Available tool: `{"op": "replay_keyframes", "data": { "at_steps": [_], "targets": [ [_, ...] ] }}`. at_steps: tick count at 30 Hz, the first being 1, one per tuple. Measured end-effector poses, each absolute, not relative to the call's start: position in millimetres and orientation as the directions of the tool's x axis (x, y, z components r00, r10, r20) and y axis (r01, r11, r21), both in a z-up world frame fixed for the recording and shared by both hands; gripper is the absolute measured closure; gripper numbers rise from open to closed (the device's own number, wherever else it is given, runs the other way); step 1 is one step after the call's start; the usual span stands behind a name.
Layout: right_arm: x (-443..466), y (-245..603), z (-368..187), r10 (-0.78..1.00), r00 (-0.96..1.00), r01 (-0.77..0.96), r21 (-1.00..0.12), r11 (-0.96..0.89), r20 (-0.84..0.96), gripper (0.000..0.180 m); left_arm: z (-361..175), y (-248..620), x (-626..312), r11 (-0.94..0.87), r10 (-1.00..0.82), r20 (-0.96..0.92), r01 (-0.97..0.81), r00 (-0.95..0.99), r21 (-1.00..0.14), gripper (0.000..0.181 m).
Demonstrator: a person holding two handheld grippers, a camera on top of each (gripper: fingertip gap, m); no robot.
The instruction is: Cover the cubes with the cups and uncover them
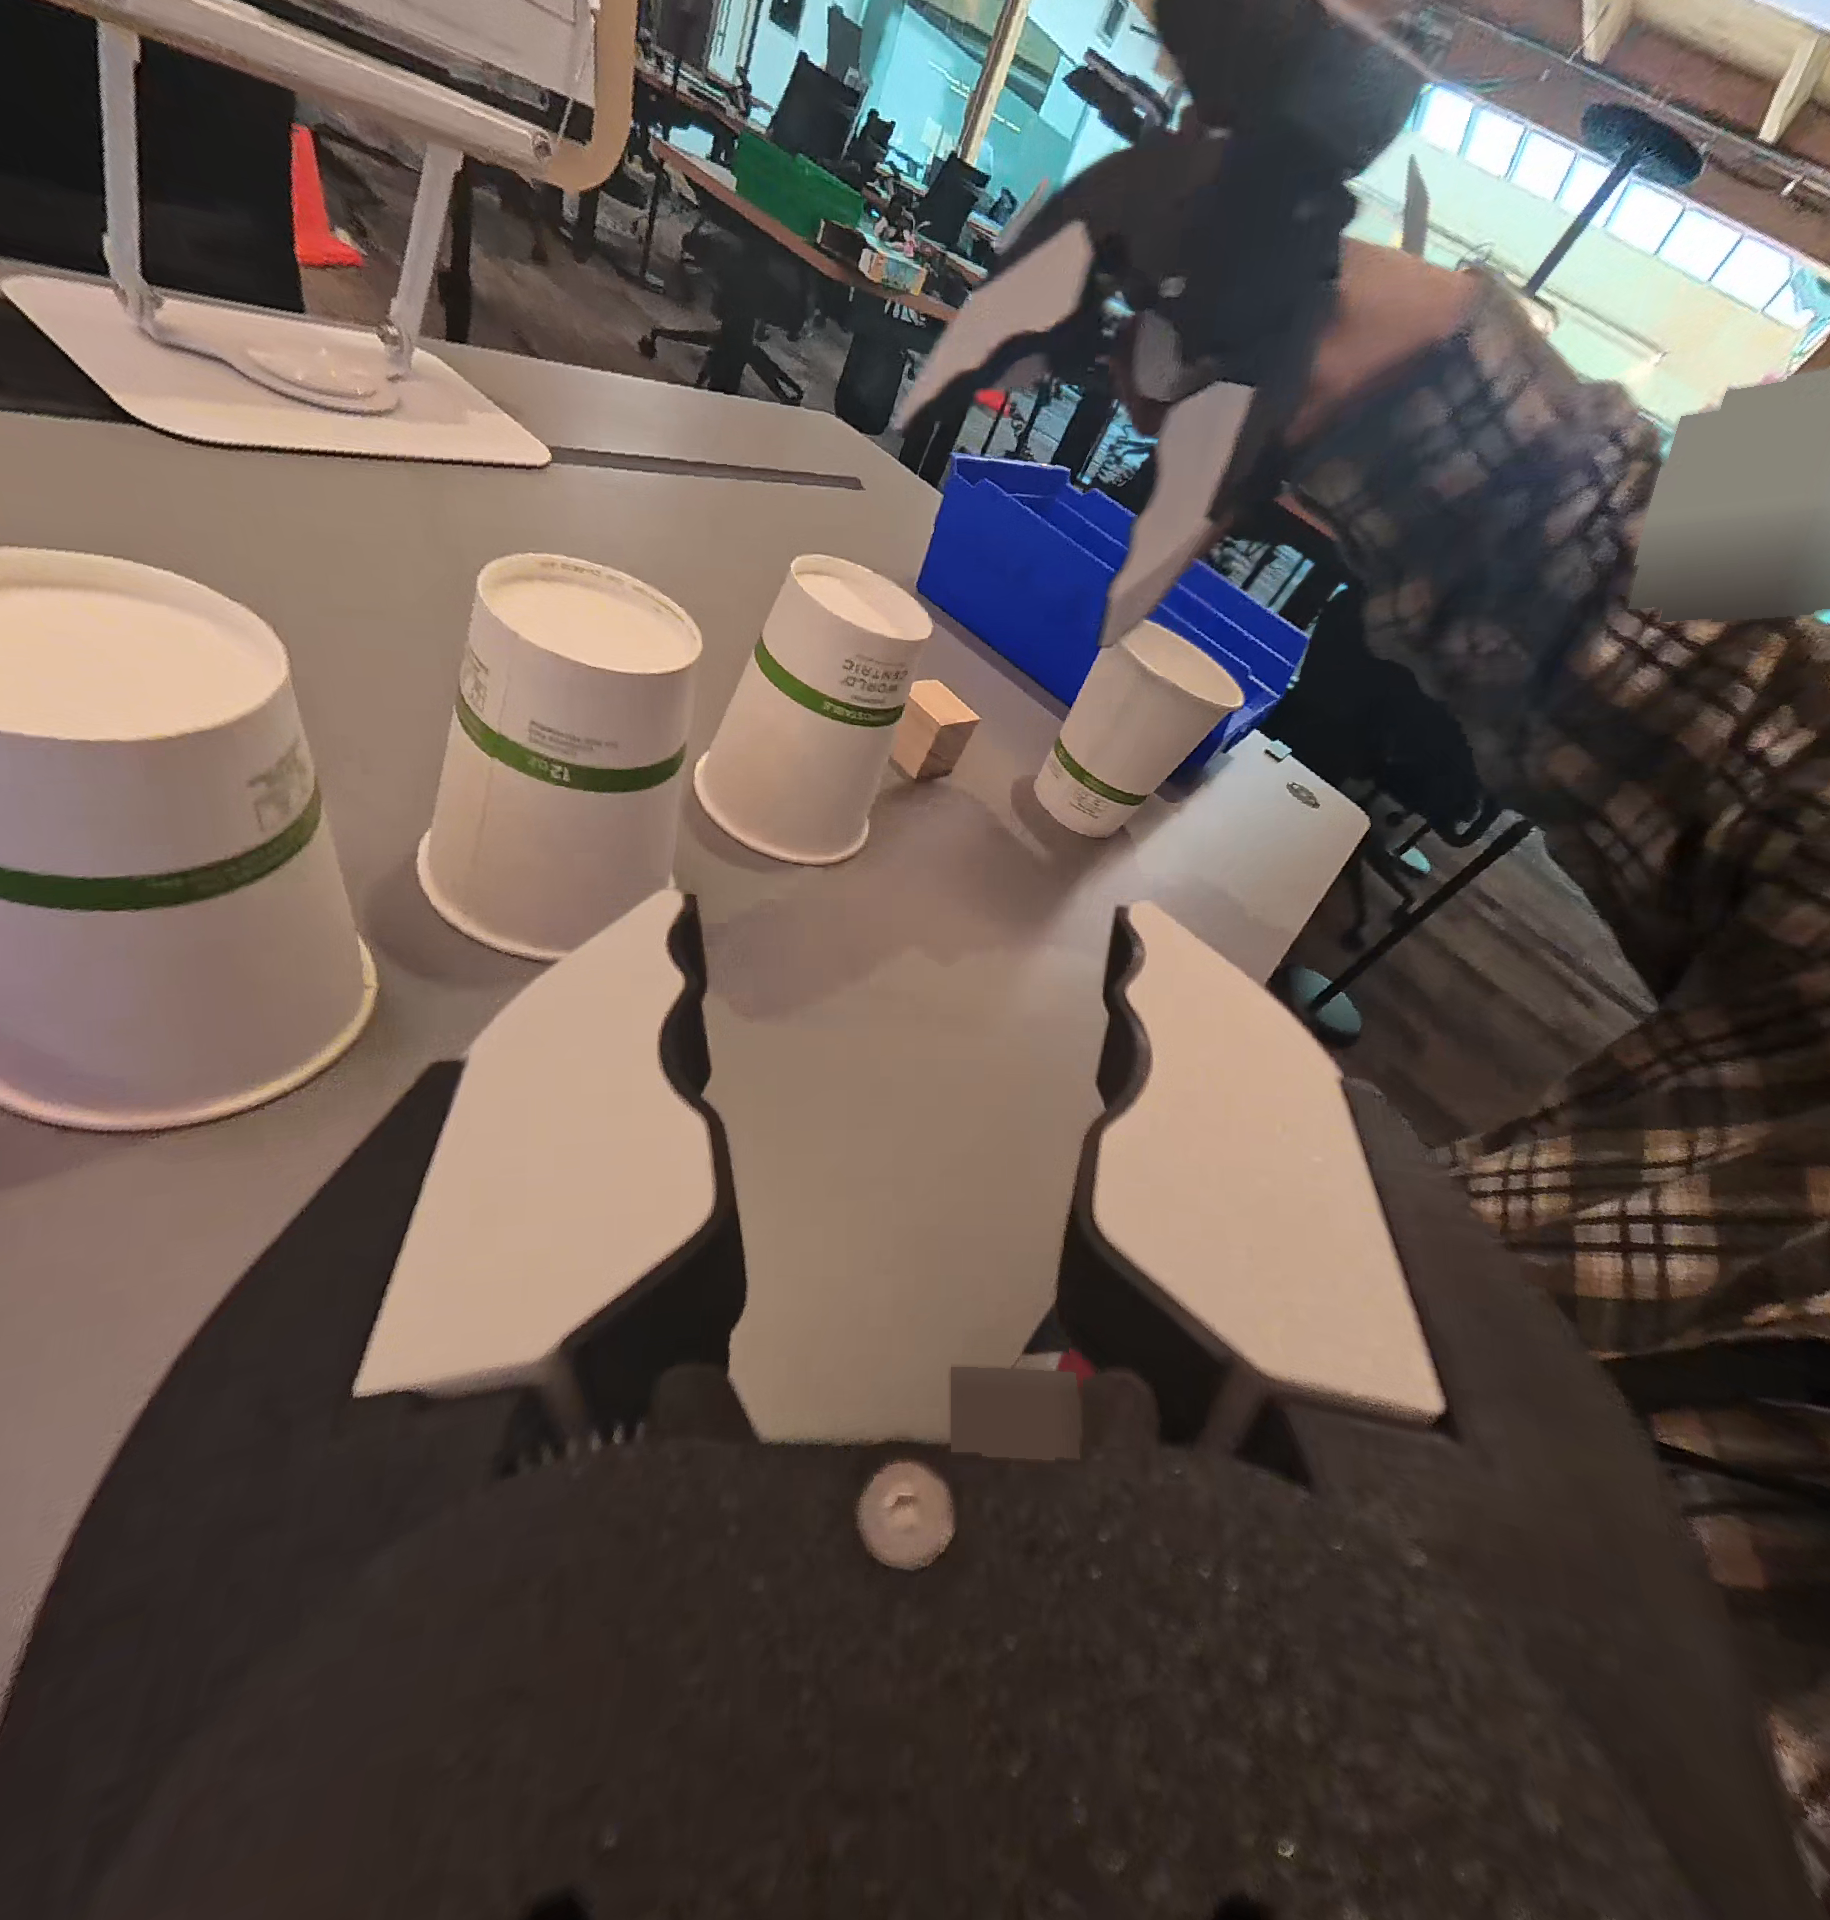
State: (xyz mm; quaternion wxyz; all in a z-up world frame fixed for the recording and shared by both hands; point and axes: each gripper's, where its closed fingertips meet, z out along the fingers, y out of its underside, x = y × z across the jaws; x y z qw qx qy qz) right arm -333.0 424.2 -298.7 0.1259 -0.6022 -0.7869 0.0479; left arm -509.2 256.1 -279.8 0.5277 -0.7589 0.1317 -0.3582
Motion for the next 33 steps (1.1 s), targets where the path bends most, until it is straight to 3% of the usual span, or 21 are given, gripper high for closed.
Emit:
{"op": "replay_keyframes", "data": {
  "at_steps": [12, 20, 29, 33],
  "targets": [
    [-371, 437, -363, 0.961, -0.275, 0.961, -0.015, 0.275, -0.020, 0.062, -297, 255, -501, -0.453, -0.601, 0.460, 0.196, 0.653, -0.870, 0.108],
    [-370, 439, -377, 0.968, -0.241, 0.969, 0.040, 0.244, -0.066, 0.083, -298, 259, -499, -0.452, -0.604, 0.479, 0.221, 0.638, -0.864, 0.109],
    [-370, 443, -323, 0.981, -0.191, 0.974, -0.133, 0.184, -0.037, 0.090, -266, 280, -493, -0.390, -0.620, 0.473, 0.278, 0.626, -0.878, 0.112],
    [-367, 443, -274, 0.992, -0.125, 0.921, -0.370, 0.119, 0.009, 0.090, -236, 300, -487, -0.359, -0.646, 0.499, 0.346, 0.578, -0.867, 0.114]
  ]
}}
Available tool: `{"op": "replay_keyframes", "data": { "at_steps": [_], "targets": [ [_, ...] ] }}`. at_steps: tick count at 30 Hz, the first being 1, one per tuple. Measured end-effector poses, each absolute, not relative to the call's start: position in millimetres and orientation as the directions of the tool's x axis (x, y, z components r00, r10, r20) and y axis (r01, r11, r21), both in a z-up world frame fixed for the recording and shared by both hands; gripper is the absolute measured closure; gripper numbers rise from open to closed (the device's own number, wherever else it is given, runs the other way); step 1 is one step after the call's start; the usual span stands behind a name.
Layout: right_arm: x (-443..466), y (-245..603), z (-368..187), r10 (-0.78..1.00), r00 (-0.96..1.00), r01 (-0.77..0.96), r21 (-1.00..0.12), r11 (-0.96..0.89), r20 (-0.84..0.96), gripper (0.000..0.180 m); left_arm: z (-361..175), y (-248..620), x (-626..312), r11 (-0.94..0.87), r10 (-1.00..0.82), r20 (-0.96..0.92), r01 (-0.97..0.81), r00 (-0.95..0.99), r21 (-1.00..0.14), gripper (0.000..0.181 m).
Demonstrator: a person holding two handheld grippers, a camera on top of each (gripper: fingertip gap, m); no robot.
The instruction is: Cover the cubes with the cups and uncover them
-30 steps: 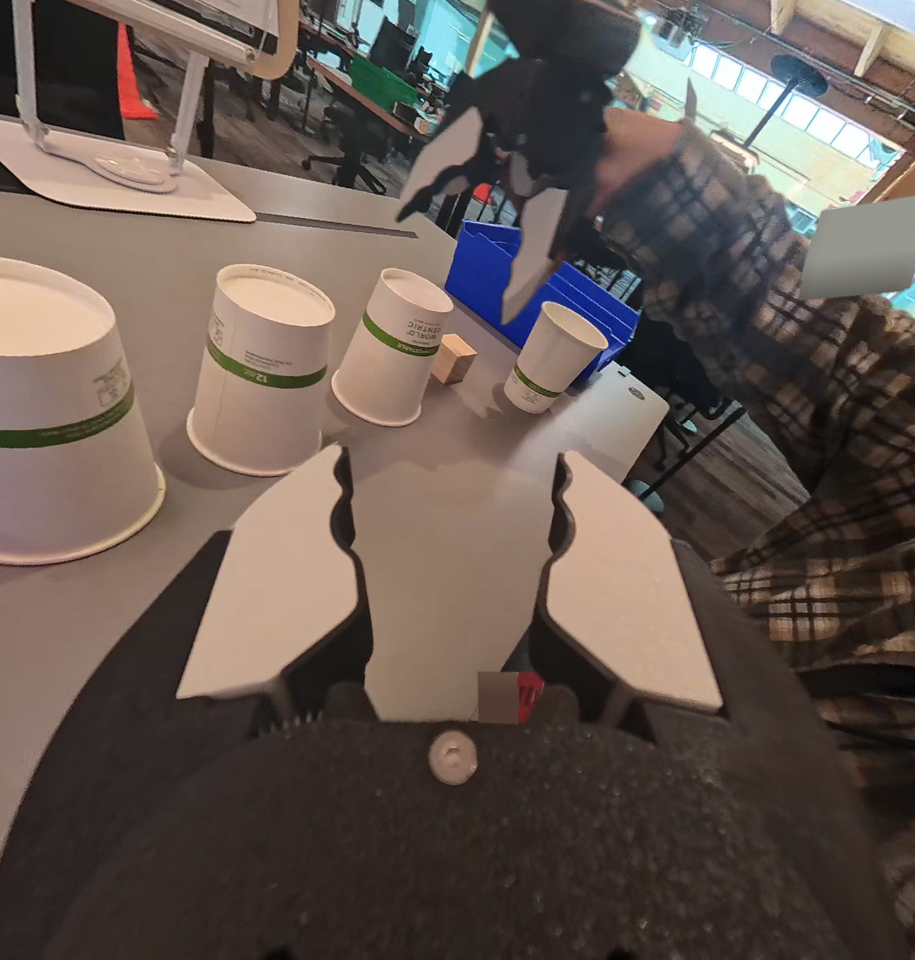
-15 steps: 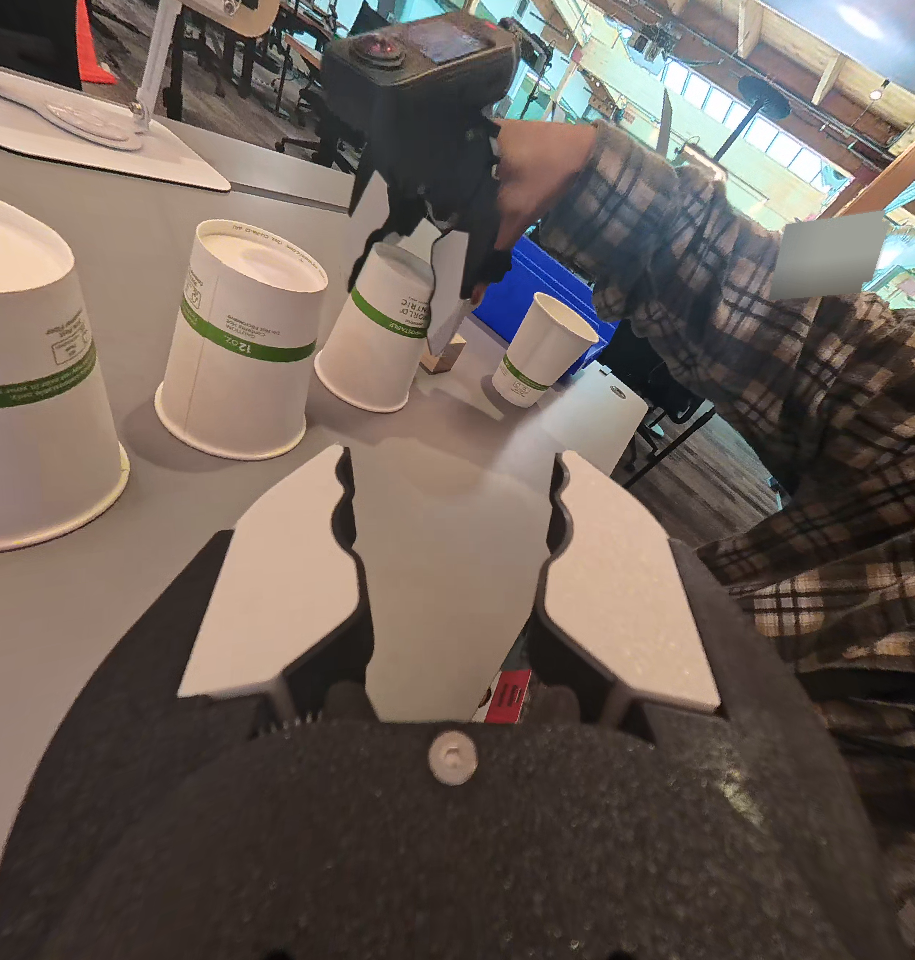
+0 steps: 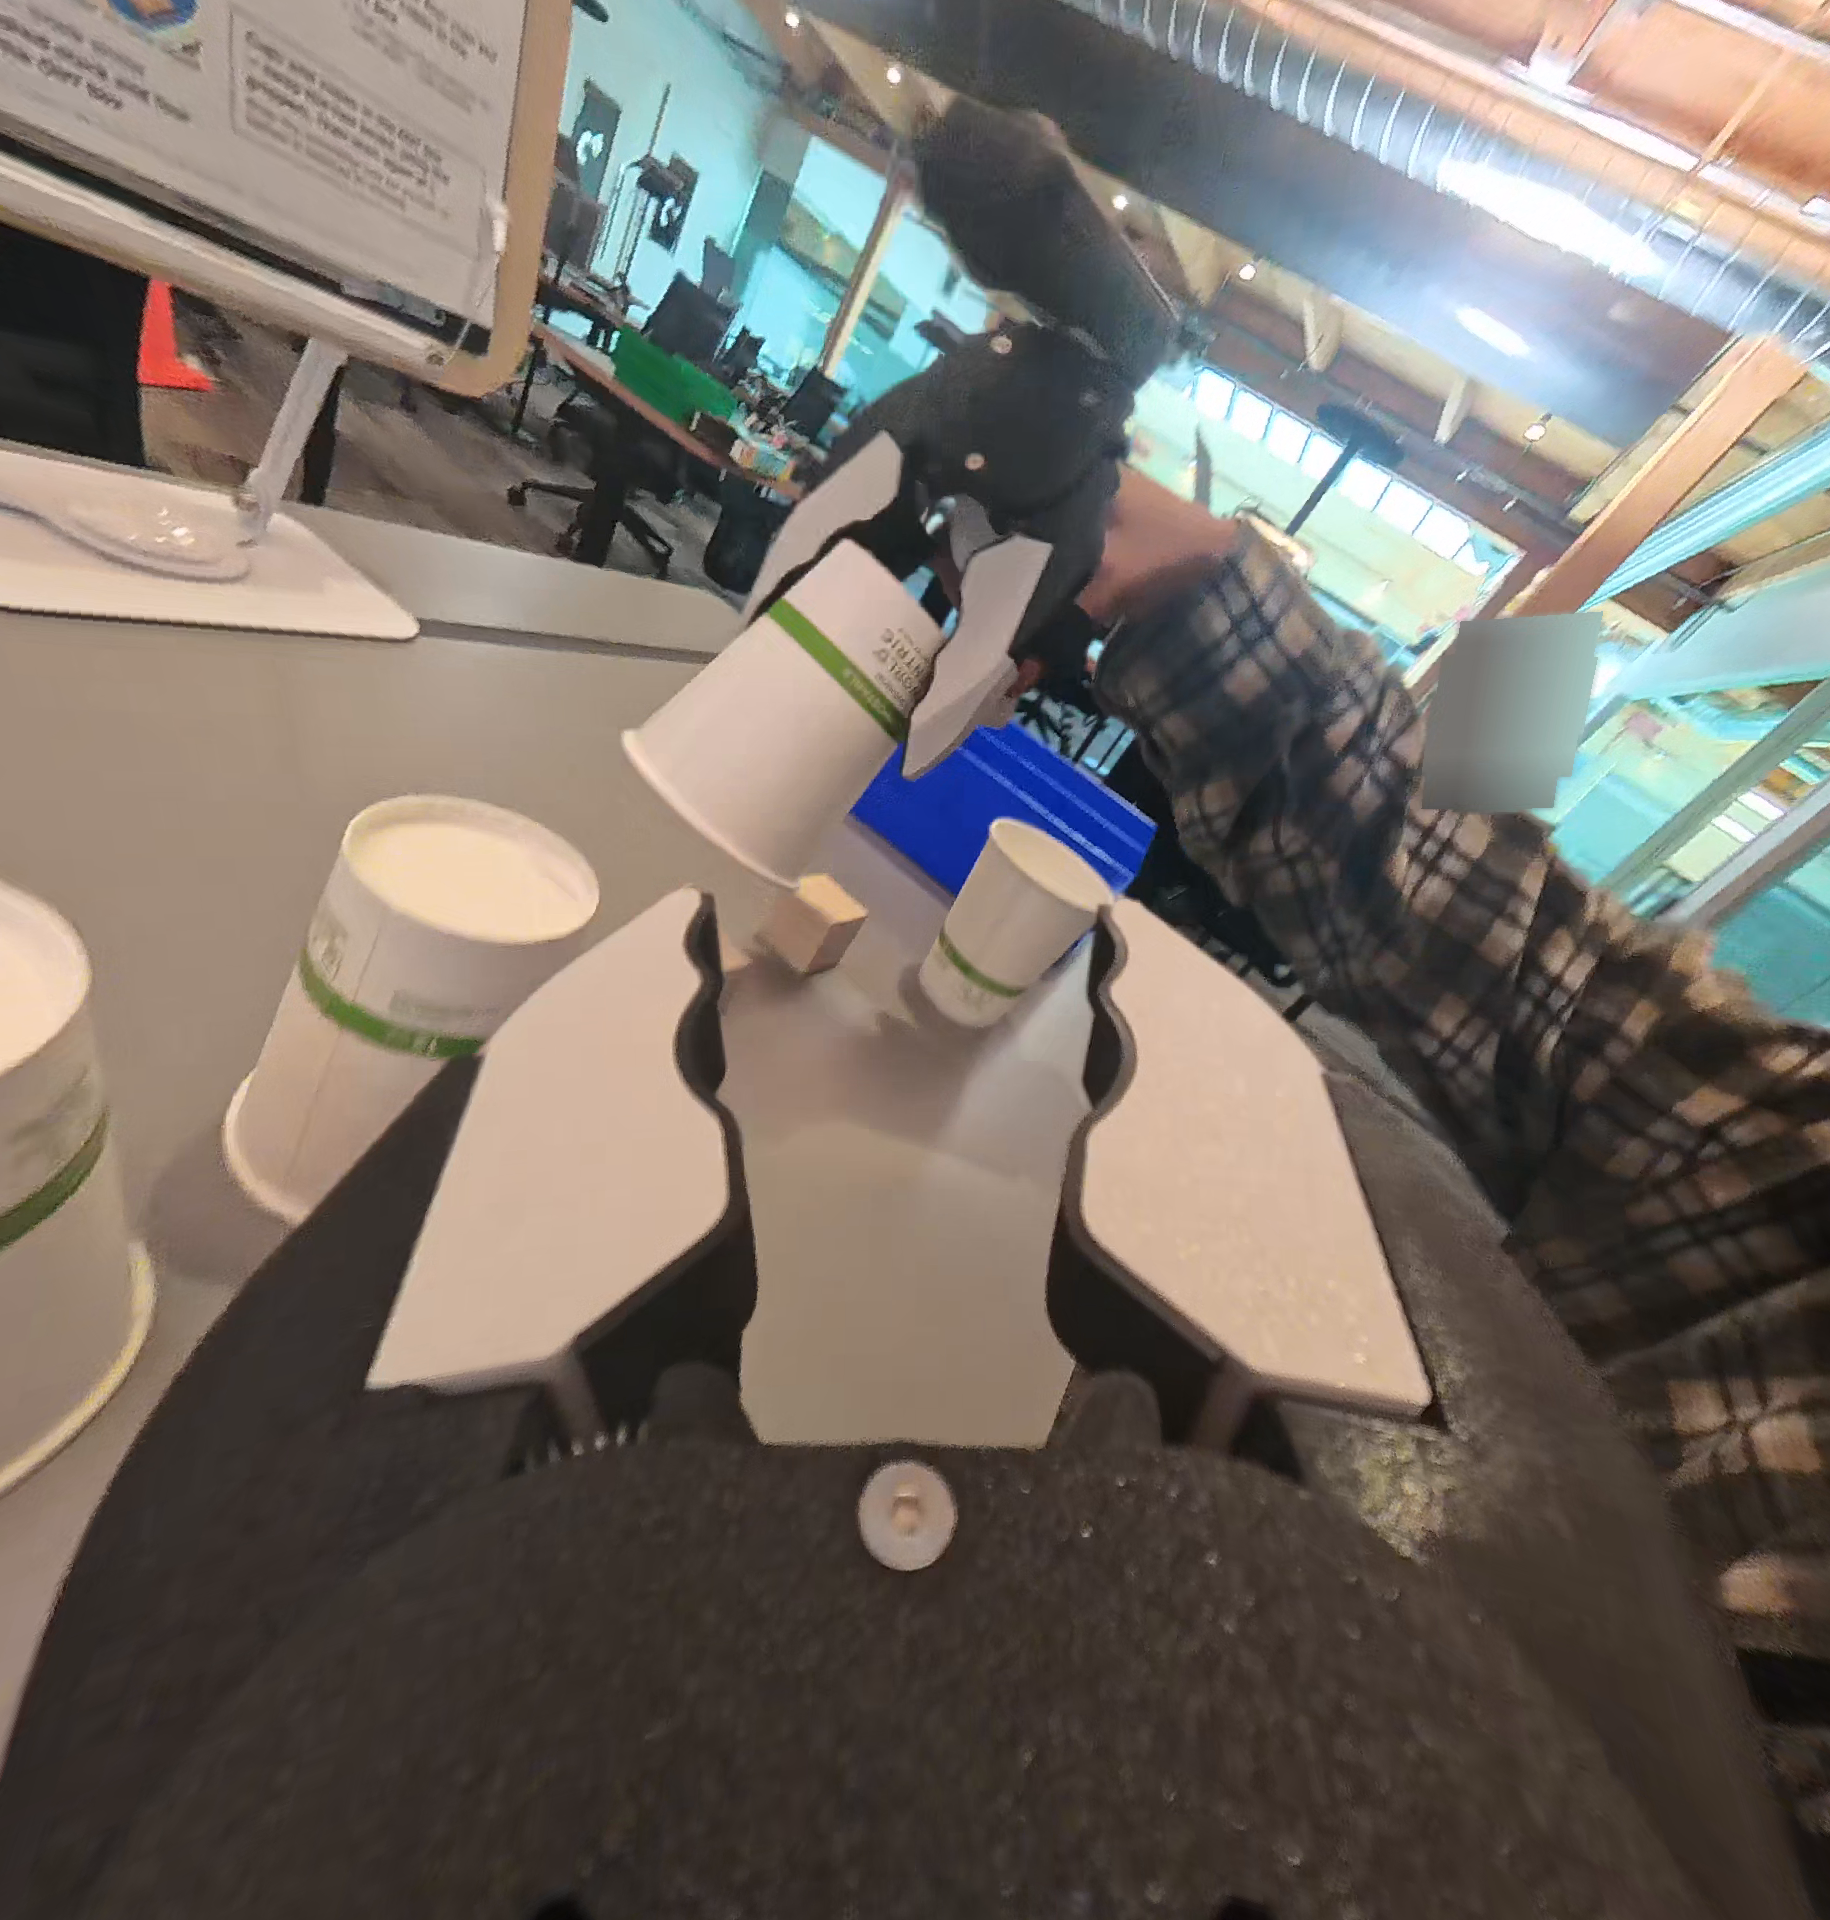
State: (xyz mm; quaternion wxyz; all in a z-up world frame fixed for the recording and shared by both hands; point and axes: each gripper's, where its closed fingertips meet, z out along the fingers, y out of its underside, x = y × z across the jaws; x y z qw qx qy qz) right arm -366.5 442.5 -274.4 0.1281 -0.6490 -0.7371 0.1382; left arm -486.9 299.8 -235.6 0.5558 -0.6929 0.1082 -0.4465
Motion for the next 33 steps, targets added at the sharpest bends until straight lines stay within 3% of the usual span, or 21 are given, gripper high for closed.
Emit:
{"op": "replay_keyframes", "data": {
  "at_steps": [5, 8, 12, 19, 23, 26, 29, 33],
  "targets": [
    [-359, 429, -203, 0.998, 0.042, 0.589, -0.808, 0.020, 0.056, 0.090, -210, 323, -462, -0.389, -0.701, 0.546, 0.396, 0.460, -0.832, 0.114],
    [-347, 406, -180, 0.994, 0.106, 0.308, -0.951, 0.003, 0.037, 0.090, -199, 333, -441, -0.438, -0.732, 0.588, 0.424, 0.344, -0.793, 0.116],
    [-340, 378, -191, 0.992, 0.125, 0.160, -0.987, 0.006, 0.026, 0.090, -188, 333, -412, -0.497, -0.765, 0.611, 0.417, 0.205, -0.761, 0.120],
    [-345, 355, -198, 0.995, 0.095, 0.048, -0.999, -0.003, 0.001, 0.090, -196, 339, -391, -0.515, -0.765, 0.605, 0.354, 0.221, -0.781, 0.122],
    [-350, 353, -200, 0.996, 0.088, 0.021, -1.000, -0.006, -0.004, 0.090, -196, 337, -381, -0.518, -0.785, 0.588, 0.316, 0.195, -0.795, 0.141],
    [-355, 348, -208, 0.997, 0.072, 0.053, -0.999, 0.011, 0.015, 0.090, -193, 330, -374, -0.509, -0.815, 0.559, 0.272, 0.152, -0.817, 0.164],
    [-351, 345, -221, 0.998, 0.050, 0.142, -0.989, 0.038, 0.046, 0.089, -196, 324, -368, -0.474, -0.854, 0.494, 0.147, 0.162, -0.868, 0.174],
    [-325, 346, -241, 0.994, 0.027, 0.385, -0.919, 0.086, 0.104, 0.062, -210, 320, -362, -0.356, -0.919, 0.307, -0.186, 0.246, -0.916, 0.181]
  ]
}}
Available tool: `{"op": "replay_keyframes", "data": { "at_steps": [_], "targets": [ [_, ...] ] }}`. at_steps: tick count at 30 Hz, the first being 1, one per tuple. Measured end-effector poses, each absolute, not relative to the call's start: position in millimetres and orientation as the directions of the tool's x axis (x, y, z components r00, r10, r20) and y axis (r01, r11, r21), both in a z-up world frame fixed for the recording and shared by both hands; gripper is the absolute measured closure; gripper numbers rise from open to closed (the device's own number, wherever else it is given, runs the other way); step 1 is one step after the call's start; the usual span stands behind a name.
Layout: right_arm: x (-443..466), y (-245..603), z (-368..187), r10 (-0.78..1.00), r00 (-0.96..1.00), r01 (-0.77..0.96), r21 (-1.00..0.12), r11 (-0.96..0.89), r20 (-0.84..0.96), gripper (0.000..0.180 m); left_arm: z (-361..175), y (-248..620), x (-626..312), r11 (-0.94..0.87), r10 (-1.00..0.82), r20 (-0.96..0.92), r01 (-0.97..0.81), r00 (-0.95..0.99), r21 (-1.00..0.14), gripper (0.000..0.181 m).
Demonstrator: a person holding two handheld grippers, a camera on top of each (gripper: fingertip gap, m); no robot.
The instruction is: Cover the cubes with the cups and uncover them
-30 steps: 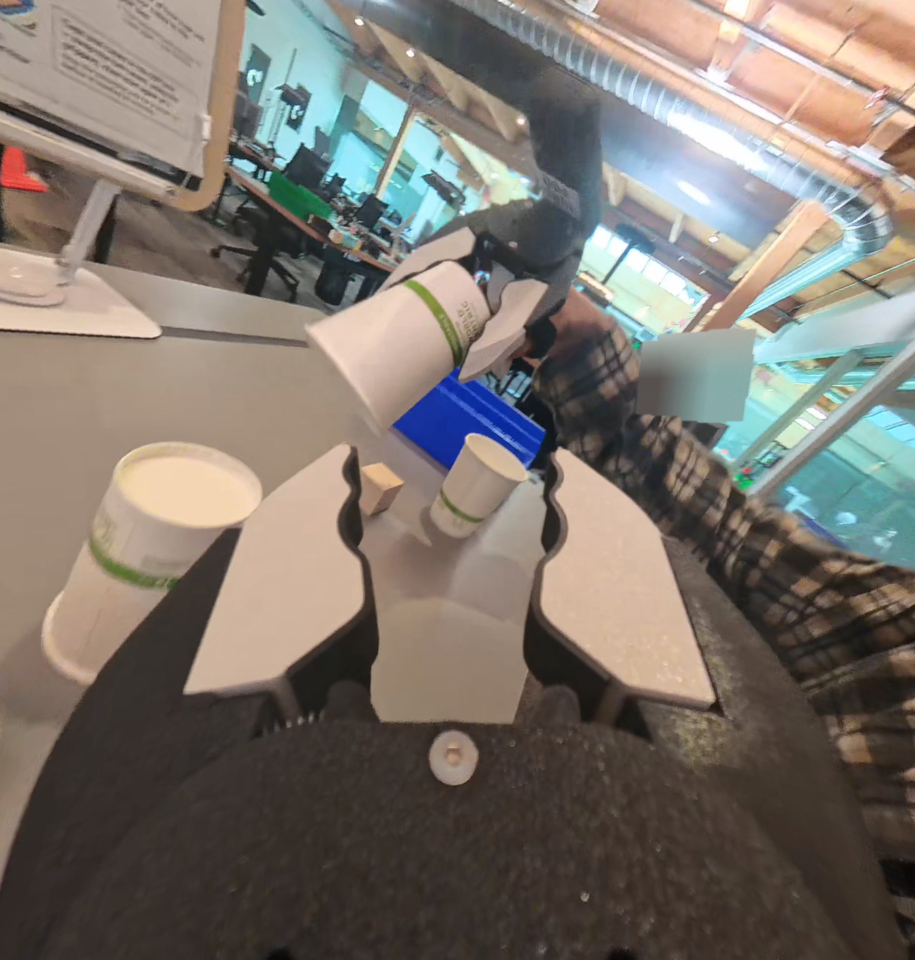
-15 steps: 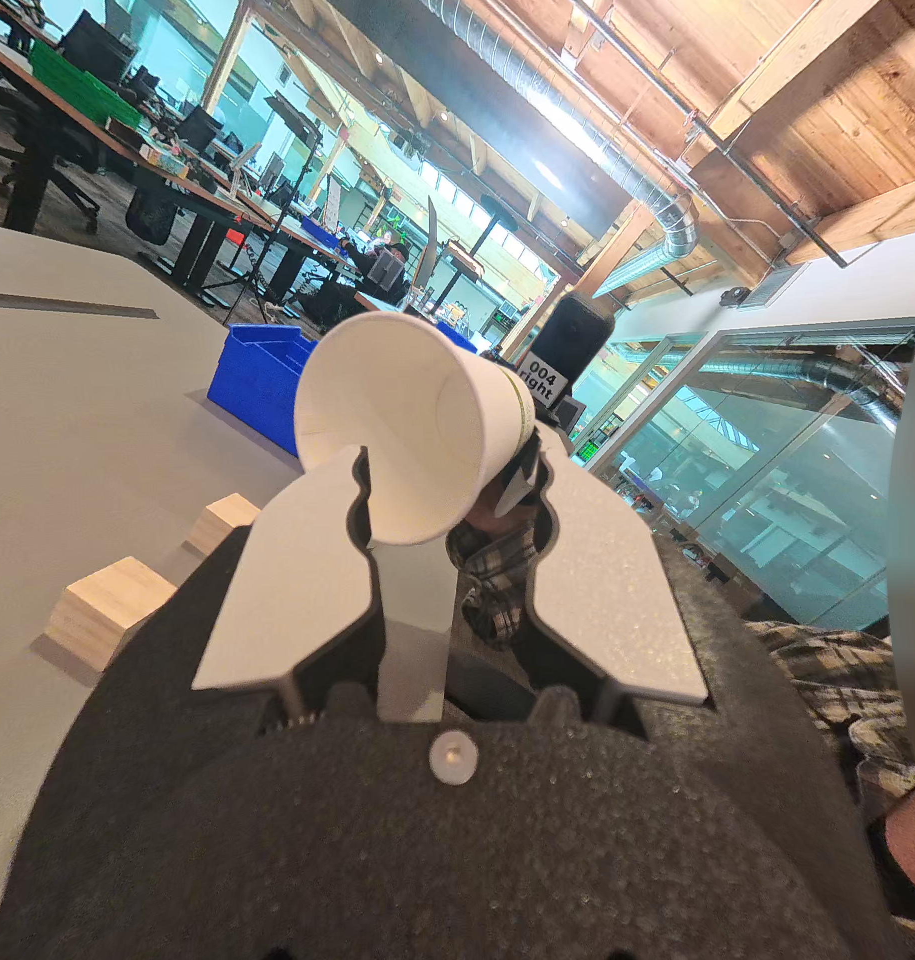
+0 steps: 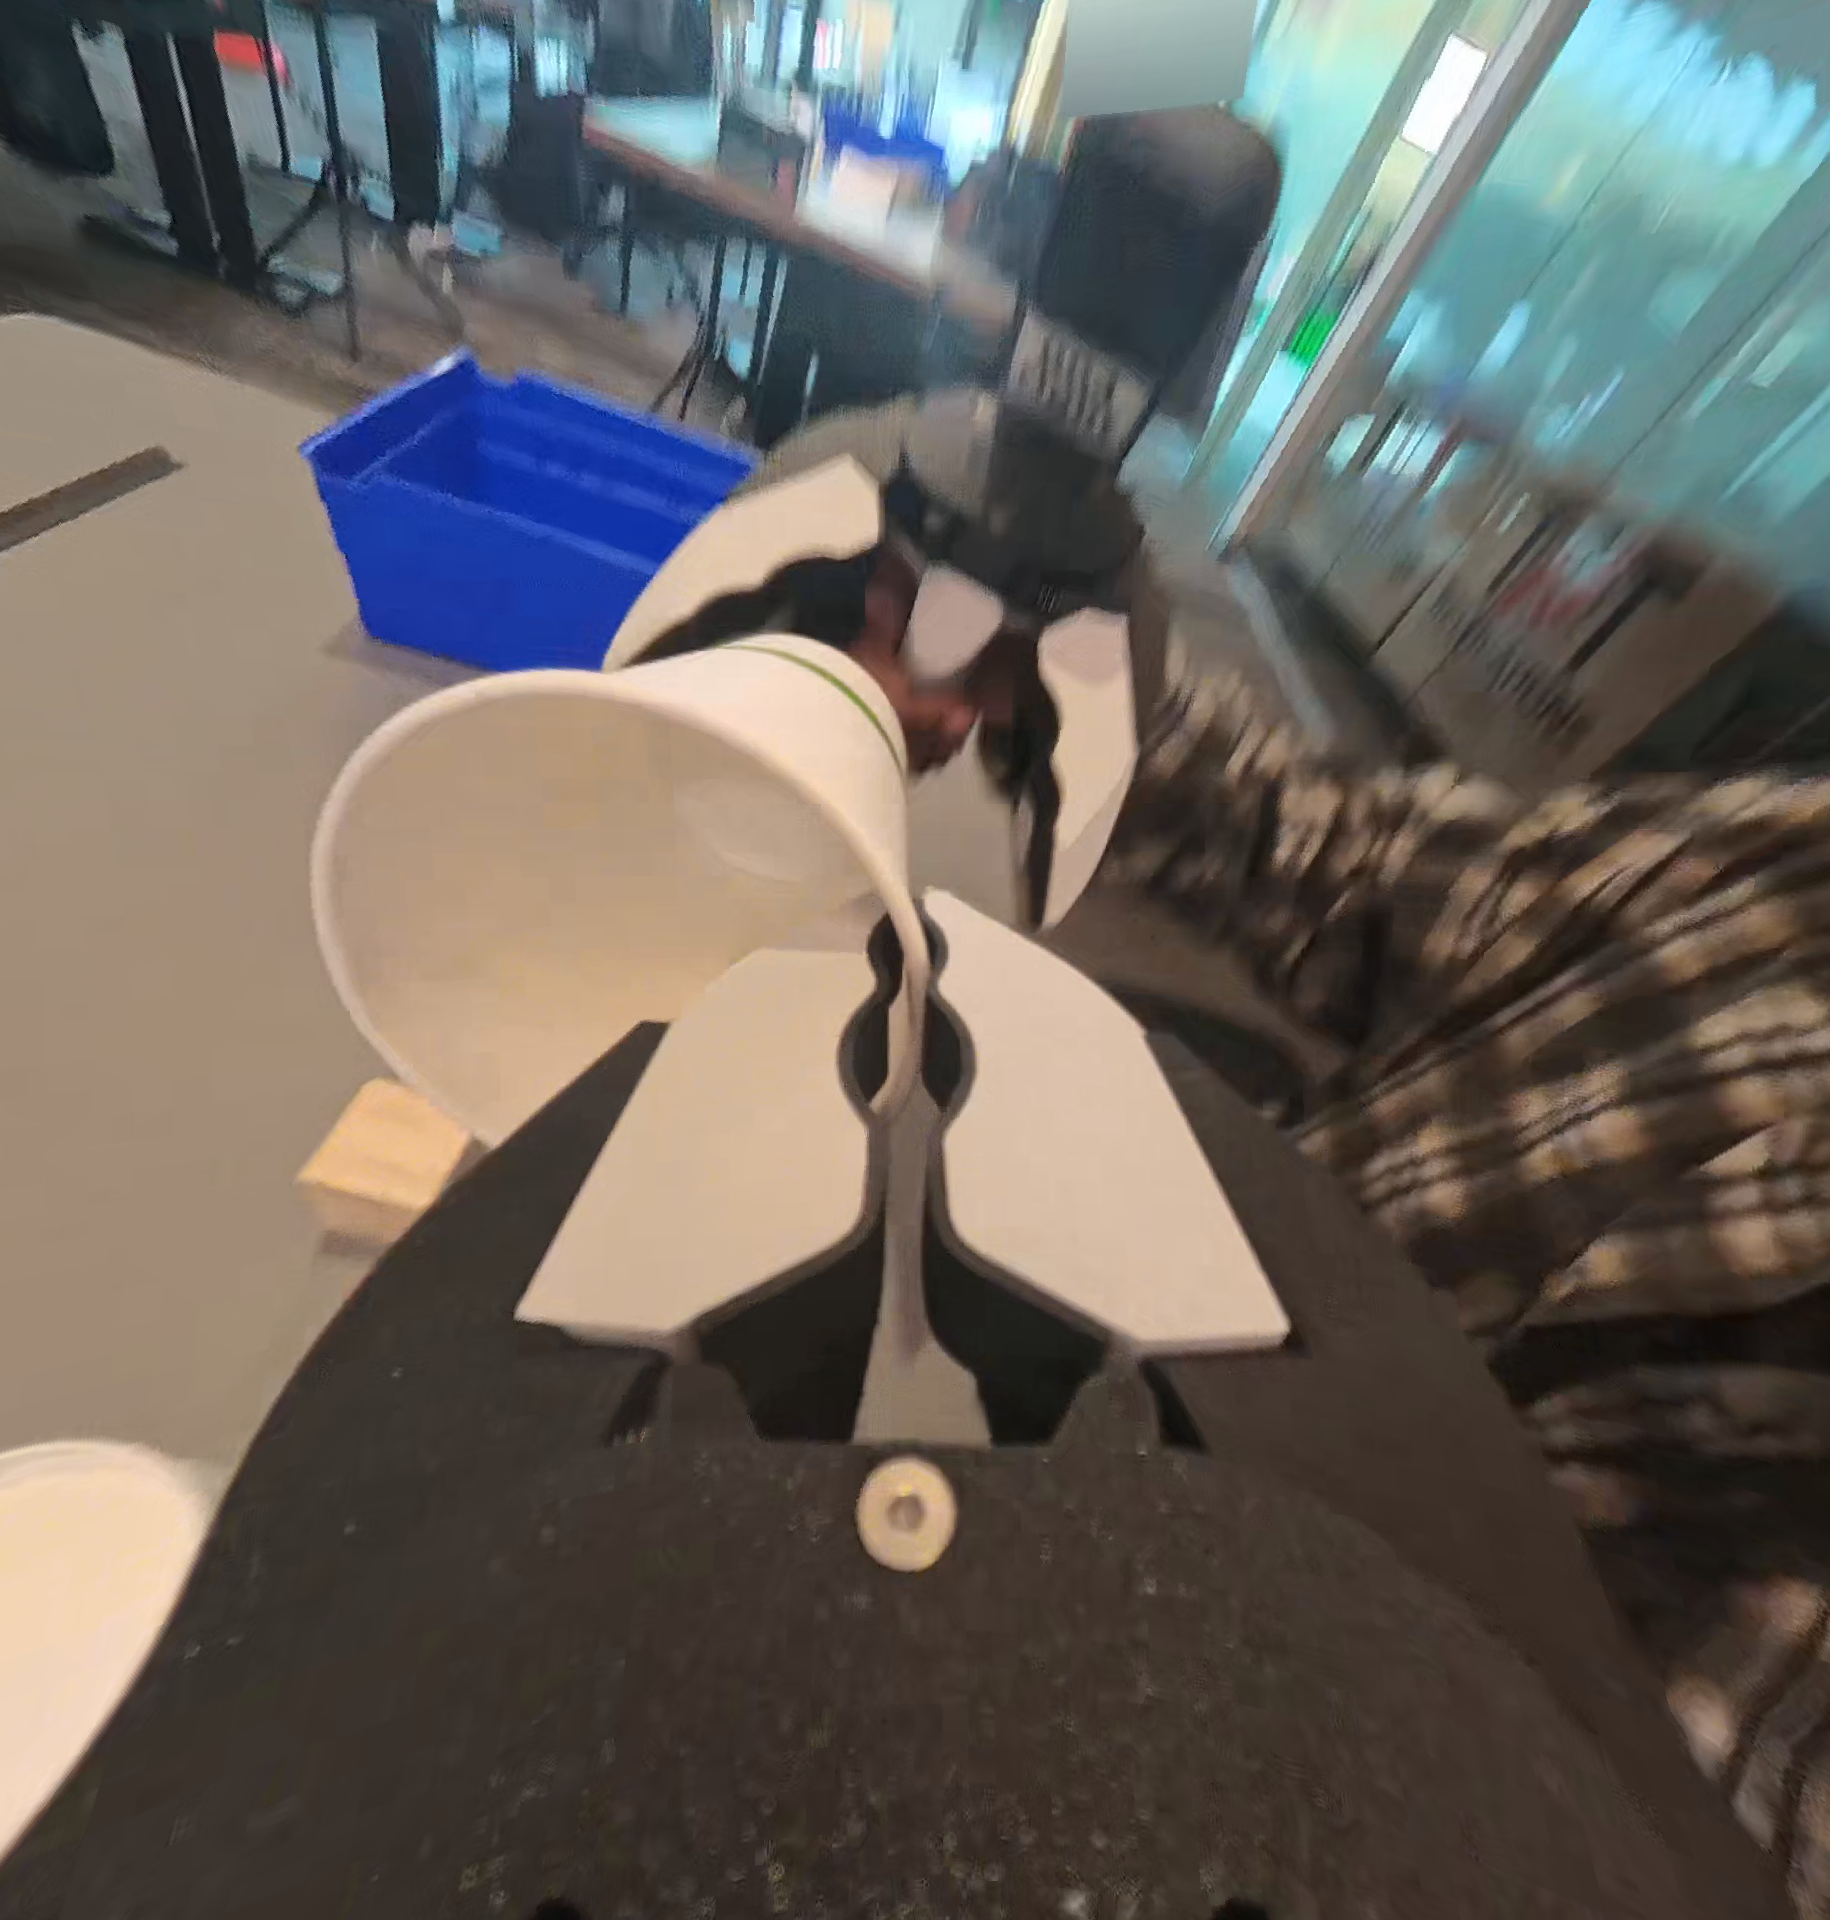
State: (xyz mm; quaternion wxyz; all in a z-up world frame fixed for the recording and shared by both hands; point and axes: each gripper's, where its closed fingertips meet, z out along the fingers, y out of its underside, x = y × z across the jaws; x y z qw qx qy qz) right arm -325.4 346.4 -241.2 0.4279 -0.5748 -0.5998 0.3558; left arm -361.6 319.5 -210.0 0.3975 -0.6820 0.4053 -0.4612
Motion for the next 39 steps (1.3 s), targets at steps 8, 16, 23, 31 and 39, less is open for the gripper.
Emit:
{"op": "replay_keyframes", "data": {
  "at_steps": [8, 16, 23, 31, 39],
  "targets": [
    [-299, 340, -213, 0.997, -0.082, 0.541, -0.839, 0.055, 0.013, 0.061, -226, 298, -336, 0.011, -0.998, -0.053, -0.688, 0.040, -0.726, 0.181],
    [-313, 317, -235, 0.968, -0.226, 0.596, -0.801, 0.047, -0.112, 0.060, -228, 282, -315, 0.167, -0.986, -0.131, -0.734, -0.107, -0.658, 0.181],
    [-307, 300, -238, 0.908, -0.311, 0.610, -0.792, -0.036, -0.282, 0.089, -217, 275, -303, 0.294, -0.955, -0.218, -0.725, -0.201, -0.622, 0.178],
    [-252, 349, -206, 0.983, 0.071, 0.274, -0.944, -0.184, -0.171, 0.089, -171, 303, -295, 0.169, -0.961, -0.259, -0.533, 0.100, -0.829, 0.123],
    [-150, 397, -193, 0.756, 0.635, -0.206, -0.978, -0.033, -0.160, 0.089, -156, 292, -329, -0.008, -0.959, -0.045, -0.185, 0.280, -0.983, 0.125]
  ]
}}
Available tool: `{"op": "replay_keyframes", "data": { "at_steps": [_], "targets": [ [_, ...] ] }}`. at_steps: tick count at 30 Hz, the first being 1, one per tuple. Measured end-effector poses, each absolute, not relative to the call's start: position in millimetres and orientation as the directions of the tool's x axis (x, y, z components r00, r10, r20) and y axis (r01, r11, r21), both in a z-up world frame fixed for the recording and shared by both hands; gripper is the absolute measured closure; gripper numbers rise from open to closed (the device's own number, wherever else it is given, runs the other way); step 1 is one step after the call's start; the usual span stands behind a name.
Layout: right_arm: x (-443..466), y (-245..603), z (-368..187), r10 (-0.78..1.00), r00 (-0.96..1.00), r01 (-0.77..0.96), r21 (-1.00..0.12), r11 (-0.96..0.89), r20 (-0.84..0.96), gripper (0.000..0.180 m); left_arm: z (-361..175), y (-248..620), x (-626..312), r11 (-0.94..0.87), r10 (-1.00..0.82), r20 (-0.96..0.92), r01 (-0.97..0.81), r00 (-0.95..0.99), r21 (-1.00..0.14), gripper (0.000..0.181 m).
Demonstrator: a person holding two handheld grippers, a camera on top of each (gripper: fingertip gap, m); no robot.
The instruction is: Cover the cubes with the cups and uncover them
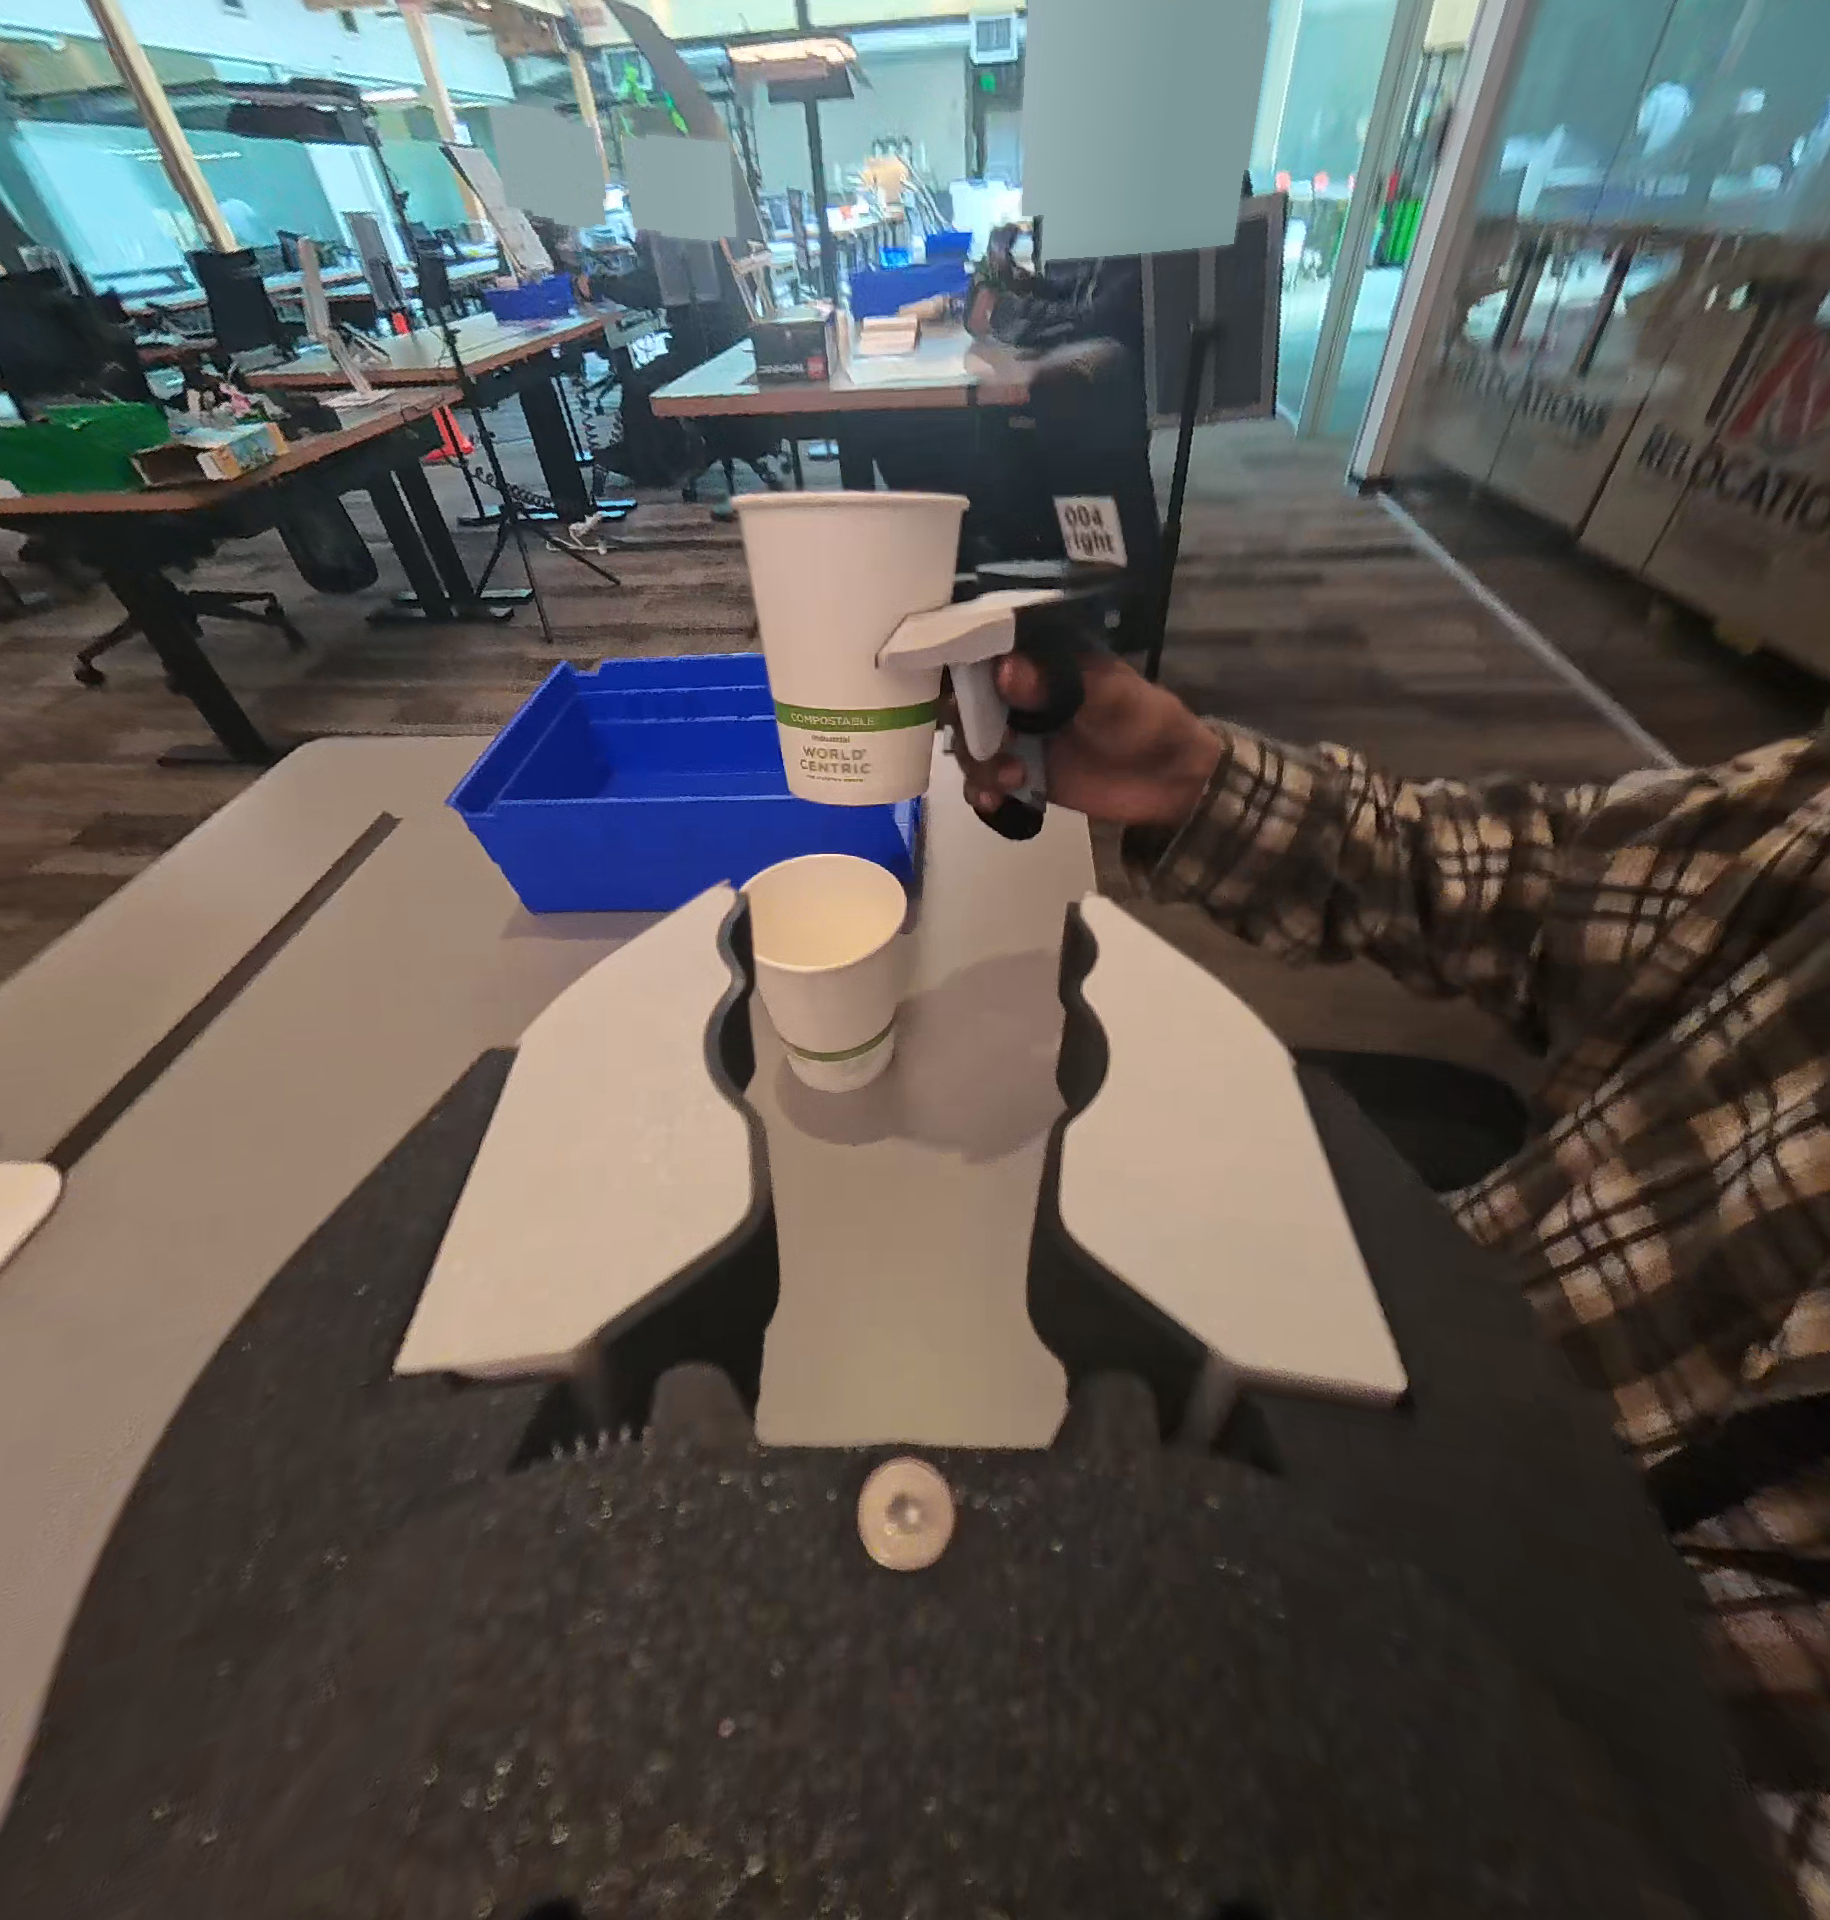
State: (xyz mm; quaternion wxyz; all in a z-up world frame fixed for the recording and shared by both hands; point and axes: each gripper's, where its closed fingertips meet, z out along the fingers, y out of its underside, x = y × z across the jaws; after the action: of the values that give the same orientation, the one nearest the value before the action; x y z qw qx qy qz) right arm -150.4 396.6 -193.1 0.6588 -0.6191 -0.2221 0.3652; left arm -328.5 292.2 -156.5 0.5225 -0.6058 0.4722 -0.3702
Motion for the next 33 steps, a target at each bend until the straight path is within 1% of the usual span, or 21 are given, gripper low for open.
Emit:
{"op": "replay_keyframes", "data": {
  "at_steps": [2, 6, 16, 21, 25, 27, 29, 31, 33],
  "targets": [
    [-149, 402, -207, 0.719, 0.679, -0.190, -0.982, -0.020, -0.147, 0.089, -166, 295, -335, -0.057, -0.950, 0.003, -0.163, 0.312, -0.985, 0.125],
    [-156, 413, -229, 0.673, 0.734, -0.114, -0.993, -0.014, -0.094, 0.089, -179, 297, -341, -0.115, -0.943, 0.053, -0.174, 0.328, -0.978, 0.125],
    [-169, 420, -256, 0.665, 0.746, -0.028, -0.999, -0.041, -0.048, 0.087, -188, 297, -342, -0.084, -0.942, -0.005, -0.250, 0.334, -0.964, 0.127],
    [-171, 416, -263, 0.669, 0.743, 0.030, -0.999, -0.034, 0.000, 0.058, -188, 300, -347, -0.089, -0.936, -0.005, -0.251, 0.351, -0.964, 0.127],
    [-166, 408, -256, 0.682, 0.731, 0.044, -0.999, -0.030, 0.012, 0.047, -187, 306, -356, -0.101, -0.925, -0.005, -0.259, 0.381, -0.961, 0.125],
    [-163, 402, -246, 0.689, 0.724, 0.064, -0.998, -0.017, 0.035, 0.046, -191, 313, -370, -0.107, -0.905, -0.033, -0.302, 0.423, -0.947, 0.125],
    [-160, 392, -235, 0.698, 0.713, 0.090, -0.996, -0.003, 0.063, 0.044, -199, 327, -394, -0.119, -0.865, -0.093, -0.382, 0.494, -0.916, 0.123],
    [-158, 381, -223, 0.719, 0.690, 0.109, -0.994, 0.018, 0.089, 0.048, -215, 342, -423, -0.169, -0.822, -0.158, -0.498, 0.548, -0.851, 0.121],
    [-158, 371, -220, 0.743, 0.662, 0.142, -0.990, 0.009, 0.102, 0.051, -235, 358, -453, -0.249, -0.786, -0.206, -0.603, 0.583, -0.758, 0.116]
  ]
}}
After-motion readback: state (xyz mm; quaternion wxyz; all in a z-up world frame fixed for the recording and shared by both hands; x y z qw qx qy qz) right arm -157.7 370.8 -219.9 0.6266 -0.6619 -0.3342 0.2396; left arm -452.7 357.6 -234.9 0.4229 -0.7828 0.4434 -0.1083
